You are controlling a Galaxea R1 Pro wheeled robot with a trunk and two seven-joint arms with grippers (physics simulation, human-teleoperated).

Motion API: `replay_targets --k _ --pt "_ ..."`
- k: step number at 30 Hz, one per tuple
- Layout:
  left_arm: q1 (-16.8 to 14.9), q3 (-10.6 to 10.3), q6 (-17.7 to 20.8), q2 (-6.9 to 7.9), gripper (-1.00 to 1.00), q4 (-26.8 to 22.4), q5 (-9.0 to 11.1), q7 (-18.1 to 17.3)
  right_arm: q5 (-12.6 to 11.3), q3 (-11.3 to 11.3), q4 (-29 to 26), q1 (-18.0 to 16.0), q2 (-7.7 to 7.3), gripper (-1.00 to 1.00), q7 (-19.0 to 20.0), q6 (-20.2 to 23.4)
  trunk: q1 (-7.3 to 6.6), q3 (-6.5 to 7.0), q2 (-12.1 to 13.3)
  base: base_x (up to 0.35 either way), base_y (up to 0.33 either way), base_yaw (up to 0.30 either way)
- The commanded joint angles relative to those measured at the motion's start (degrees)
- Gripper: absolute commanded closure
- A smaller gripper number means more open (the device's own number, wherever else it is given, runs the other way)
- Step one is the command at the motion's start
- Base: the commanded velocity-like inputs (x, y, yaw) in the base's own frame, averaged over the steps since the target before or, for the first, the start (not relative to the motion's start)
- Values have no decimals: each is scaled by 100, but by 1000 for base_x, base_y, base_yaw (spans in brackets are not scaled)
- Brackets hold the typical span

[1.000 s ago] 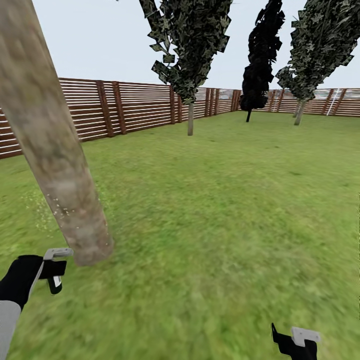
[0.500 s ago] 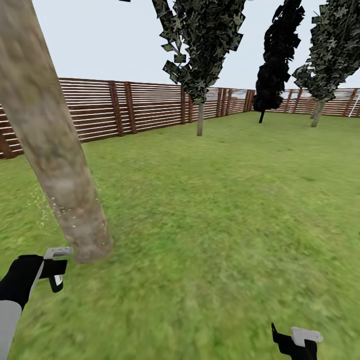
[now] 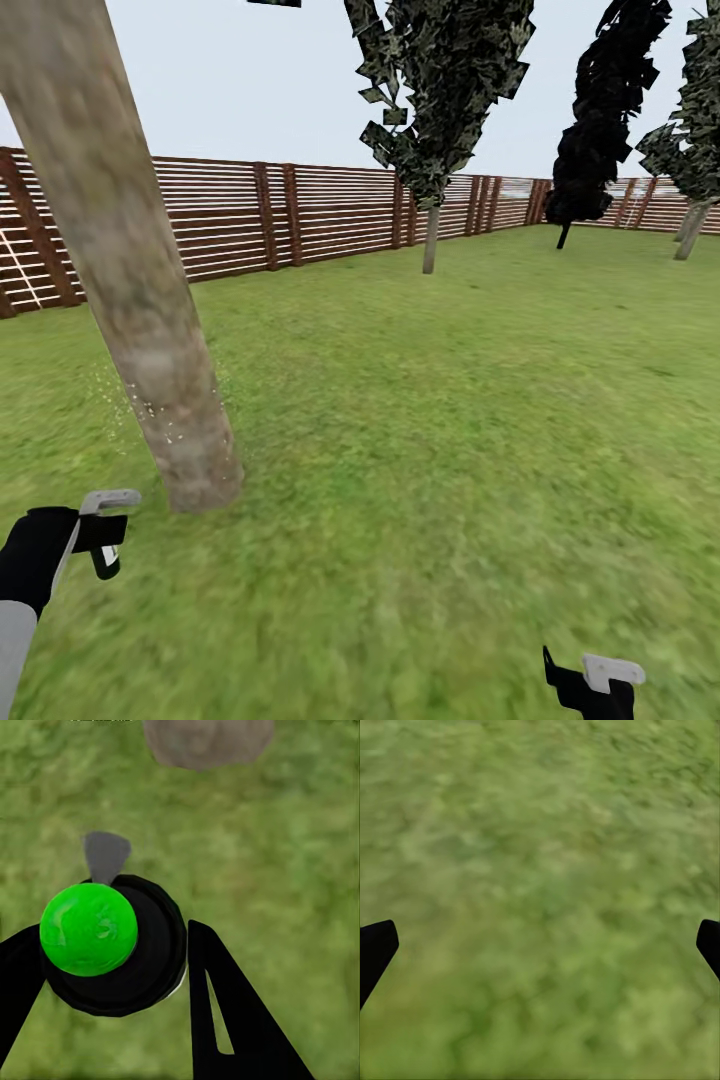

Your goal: In the garden, pick up the pesticide atomizer on the floor and spray pesticide onto both trees until each tree trunk is fully covered.

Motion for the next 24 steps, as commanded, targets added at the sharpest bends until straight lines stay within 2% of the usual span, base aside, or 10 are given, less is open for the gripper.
replay_targets --k 1,5,11,14,17,21,24 --pt "-4 48 16 -14 100 -24 -51 -52 60 -42 7 -5 0 -100 -11 -20 -1 -5 -2 2 -1 7" --pt "-5 52 22 -81 100 -64 -32 -44 60 -39 7 -5 0 -100 -11 -20 -1 -5 -2 1 0 36" --pt "-3 70 15 -113 100 -71 -62 -26 65 -34 7 -5 0 -100 -16 -20 -1 -5 -2 0 -205 254" --pt "4 76 10 -79 100 -39 -68 320 61 -41 7 -5 -2 -100 -16 -20 -1 -5 -2 29 -268 143" --pt "5 76 2 -76 100 -59 -61 454 60 -42 7 -5 -8 -100 -12 -20 -1 -5 -2 83 -269 16" --pt "5 71 -336 -96 100 -61 -65 481 60 -42 7 -5 -9 -100 -14 -20 -1 -5 -2 166 -244 1" --pt "5 75 -390 -85 100 -14 -68 491 60 -42 7 -5 -9 -100 -14 -20 -1 -5 -2 238 -179 0"
